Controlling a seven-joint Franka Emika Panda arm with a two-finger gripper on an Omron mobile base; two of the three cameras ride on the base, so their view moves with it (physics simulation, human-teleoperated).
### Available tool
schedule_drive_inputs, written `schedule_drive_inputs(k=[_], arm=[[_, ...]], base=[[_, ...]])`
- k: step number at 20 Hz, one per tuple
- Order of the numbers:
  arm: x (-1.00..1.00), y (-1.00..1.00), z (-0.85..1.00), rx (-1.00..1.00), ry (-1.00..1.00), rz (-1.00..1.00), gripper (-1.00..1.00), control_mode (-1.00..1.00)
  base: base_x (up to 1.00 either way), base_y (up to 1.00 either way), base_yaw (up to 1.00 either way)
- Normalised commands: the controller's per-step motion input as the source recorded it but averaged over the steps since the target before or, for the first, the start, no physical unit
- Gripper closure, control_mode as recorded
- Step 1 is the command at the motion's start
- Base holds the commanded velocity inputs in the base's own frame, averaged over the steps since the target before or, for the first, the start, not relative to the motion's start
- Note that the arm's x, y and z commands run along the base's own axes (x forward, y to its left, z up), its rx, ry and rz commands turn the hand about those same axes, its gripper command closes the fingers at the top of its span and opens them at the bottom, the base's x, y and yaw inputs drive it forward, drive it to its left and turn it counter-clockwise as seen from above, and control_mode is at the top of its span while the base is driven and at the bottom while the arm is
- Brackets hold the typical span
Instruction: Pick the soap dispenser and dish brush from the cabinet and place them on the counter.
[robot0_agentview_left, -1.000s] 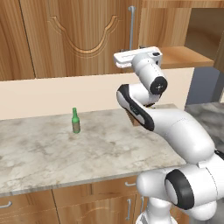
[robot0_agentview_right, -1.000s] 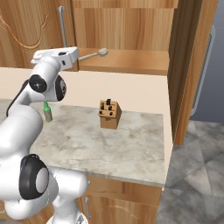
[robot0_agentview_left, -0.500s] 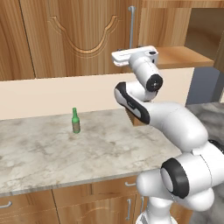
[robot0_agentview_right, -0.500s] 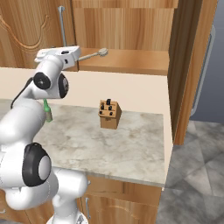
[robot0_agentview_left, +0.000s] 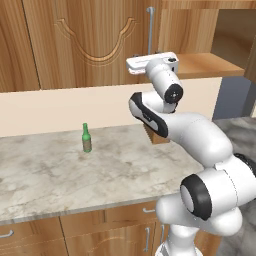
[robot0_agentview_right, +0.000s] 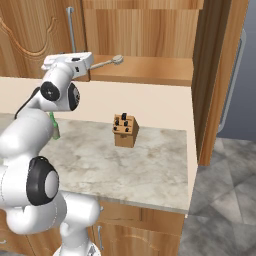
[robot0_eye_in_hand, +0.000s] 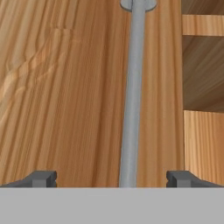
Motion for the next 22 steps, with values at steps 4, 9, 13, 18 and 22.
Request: schedule_drive_inputs(k=[4, 9, 13, 18, 22], arm=[[0.27, 0.05, -0.02, 0.01, 0.0, 0.0, -1.0, -1.0], [0.26, 0.07, -0.04, 0.0, 0.0, 0.0, 1.0, -1.0], [0.22, 0.02, -0.03, 0.01, 0.0, 0.0, 1.0, -1.0], [0.22, 0.0, -0.01, 0.0, 0.0, 0.0, 1.0, -1.0], [0.2, 0.05, -0.01, 0.0, 0.0, 0.0, 1.0, -1.0]], base=[[0.0, 0.0, 0.0], [0.0, 0.0, 0.0], [0.0, 0.0, 0.0], [0.0, 0.0, 0.0], [0.0, 0.0, 0.0]])
